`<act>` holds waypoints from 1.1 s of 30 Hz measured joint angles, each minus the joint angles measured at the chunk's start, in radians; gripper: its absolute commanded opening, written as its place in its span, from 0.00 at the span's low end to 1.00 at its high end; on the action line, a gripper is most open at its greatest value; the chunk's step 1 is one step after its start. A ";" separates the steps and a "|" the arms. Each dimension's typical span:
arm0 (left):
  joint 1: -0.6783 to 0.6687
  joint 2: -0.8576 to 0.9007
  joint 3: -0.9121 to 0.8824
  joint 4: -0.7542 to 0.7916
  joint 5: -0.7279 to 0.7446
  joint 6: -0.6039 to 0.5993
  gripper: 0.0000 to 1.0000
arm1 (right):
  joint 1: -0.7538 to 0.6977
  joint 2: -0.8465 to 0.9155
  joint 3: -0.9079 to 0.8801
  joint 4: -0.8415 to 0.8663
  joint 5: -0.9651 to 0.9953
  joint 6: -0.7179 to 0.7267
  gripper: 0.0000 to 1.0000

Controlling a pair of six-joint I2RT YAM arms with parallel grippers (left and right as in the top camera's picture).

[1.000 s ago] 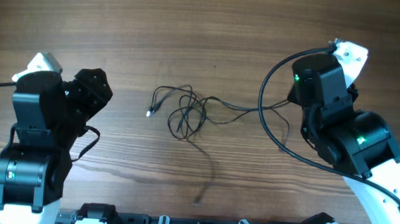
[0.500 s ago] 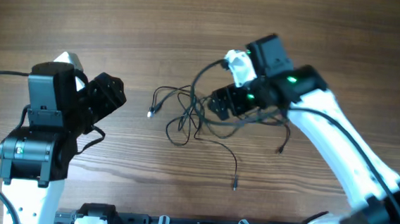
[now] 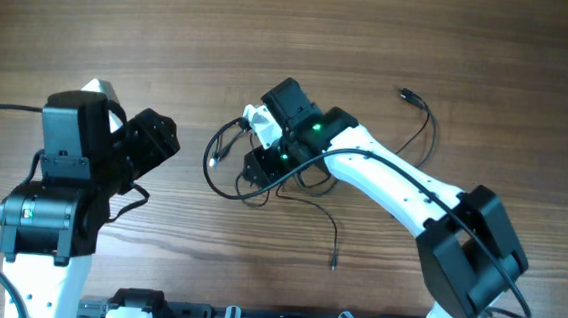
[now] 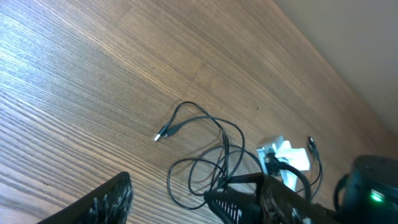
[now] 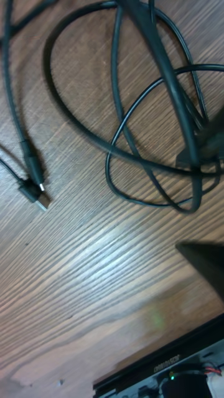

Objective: Untangle cables

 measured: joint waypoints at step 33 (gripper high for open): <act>0.000 0.000 0.000 -0.026 0.008 0.005 0.84 | -0.008 -0.100 0.958 -0.960 0.443 0.159 1.00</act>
